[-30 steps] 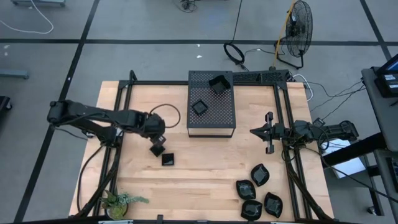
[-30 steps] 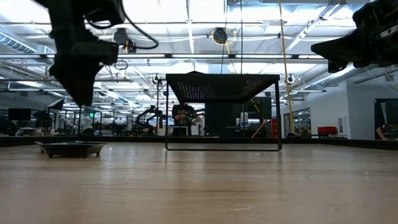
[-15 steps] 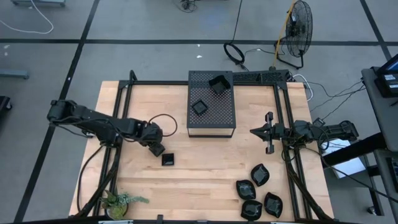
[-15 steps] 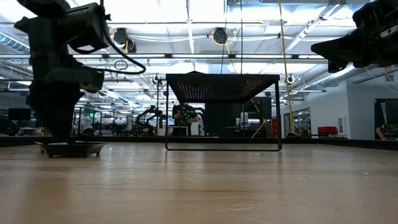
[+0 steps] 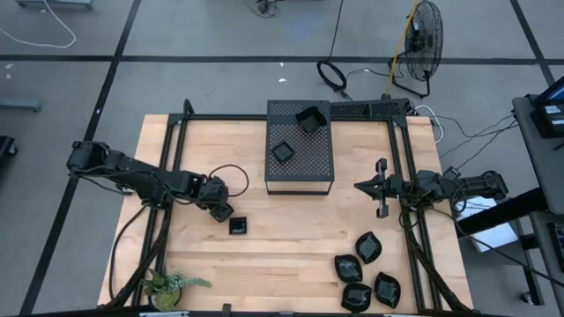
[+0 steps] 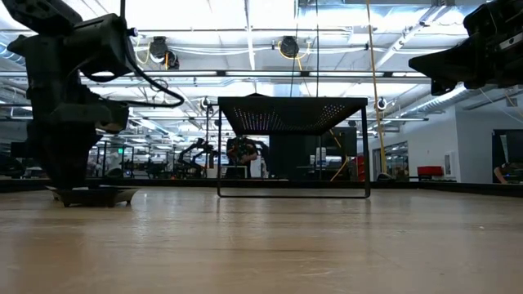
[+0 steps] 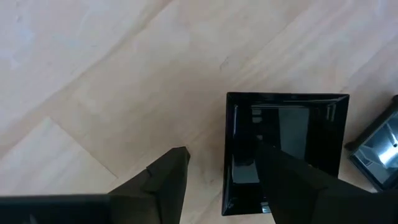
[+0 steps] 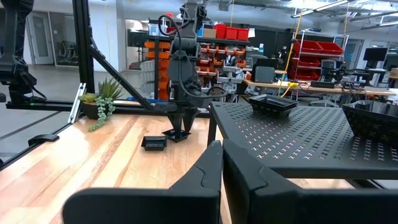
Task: Pick & Place Mini shaped plates
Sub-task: Stack the square plate on top of the square plate on the shelf
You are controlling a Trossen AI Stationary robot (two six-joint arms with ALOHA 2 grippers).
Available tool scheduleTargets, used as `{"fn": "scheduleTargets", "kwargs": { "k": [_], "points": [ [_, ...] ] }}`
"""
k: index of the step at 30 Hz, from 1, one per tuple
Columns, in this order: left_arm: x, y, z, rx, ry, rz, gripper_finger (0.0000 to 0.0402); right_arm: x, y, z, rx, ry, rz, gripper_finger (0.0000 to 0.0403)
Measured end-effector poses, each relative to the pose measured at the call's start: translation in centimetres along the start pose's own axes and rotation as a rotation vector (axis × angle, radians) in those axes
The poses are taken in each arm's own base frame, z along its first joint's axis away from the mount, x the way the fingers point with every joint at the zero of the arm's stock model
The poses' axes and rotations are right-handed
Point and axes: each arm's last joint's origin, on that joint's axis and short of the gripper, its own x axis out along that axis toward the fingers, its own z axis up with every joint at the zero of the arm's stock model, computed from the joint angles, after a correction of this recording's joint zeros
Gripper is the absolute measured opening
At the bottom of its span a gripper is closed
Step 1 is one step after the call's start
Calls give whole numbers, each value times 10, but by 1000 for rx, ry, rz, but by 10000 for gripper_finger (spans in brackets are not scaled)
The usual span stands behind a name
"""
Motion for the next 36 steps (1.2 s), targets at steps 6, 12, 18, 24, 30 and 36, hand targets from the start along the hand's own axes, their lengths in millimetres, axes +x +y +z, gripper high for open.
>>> {"fn": "scheduleTargets", "kwargs": {
  "k": [6,12,18,24,30,36],
  "points": [
    [0,0,0,15,-4,1,176,0,0,0,0,0,0,0],
    [0,0,0,63,-12,6,159,0,0,0,0,0,0,0],
    [0,0,1,67,-14,3,141,0,0,0,0,0,0,0],
    [-3,-3,3,70,-21,-6,132,0,0,0,0,0,0,0],
    [-3,-3,3,71,-18,-1,131,0,0,0,0,-1,0,0],
    [-3,-2,3,71,-47,28,131,0,0,0,0,0,0,0]
  ]
}}
